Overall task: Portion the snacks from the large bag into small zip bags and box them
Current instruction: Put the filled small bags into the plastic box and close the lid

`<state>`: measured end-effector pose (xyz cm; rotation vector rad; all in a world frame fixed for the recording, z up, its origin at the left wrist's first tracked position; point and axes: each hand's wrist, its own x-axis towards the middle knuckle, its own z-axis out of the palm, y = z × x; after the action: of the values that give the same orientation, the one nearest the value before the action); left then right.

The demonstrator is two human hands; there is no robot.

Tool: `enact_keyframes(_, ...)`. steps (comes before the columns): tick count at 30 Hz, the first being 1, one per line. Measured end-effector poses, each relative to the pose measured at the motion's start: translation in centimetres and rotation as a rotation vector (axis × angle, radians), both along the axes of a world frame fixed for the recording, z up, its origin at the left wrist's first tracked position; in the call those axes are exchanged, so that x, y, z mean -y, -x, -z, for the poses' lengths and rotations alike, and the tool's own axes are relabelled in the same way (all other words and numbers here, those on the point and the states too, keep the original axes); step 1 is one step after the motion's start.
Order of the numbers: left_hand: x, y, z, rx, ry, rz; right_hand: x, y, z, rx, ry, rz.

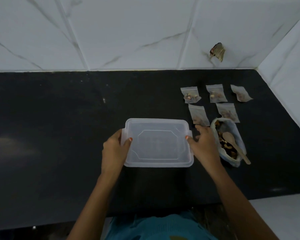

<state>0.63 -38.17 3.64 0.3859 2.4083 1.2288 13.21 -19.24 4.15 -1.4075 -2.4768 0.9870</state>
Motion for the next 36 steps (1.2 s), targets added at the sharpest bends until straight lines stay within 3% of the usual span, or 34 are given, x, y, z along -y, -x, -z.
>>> enact_keyframes(4,-0.3,-0.3,-0.1,-0.118,0.114,0.037,-0.3,-0.8,0.3,-0.089,0.178,0.029)
enact_keyframes(10,-0.7,-0.5,-1.2,-0.218,0.17,0.038,-0.8,-1.0,-0.7,-0.113,0.159,0.021)
enact_keyframes(17,-2.0,1.2,-3.2,-0.185,0.007,0.027,-2.0,0.6,-2.9,-0.174,0.155,0.008)
enact_keyframes(26,-7.2,9.0,-3.0,-0.254,-0.071,-0.052,-6.4,8.6,-3.2,-0.318,0.128,-0.004)
enact_keyframes(36,-10.6,15.0,1.7,-0.112,0.11,-0.03,-9.9,15.3,2.7,-0.101,0.168,0.018)
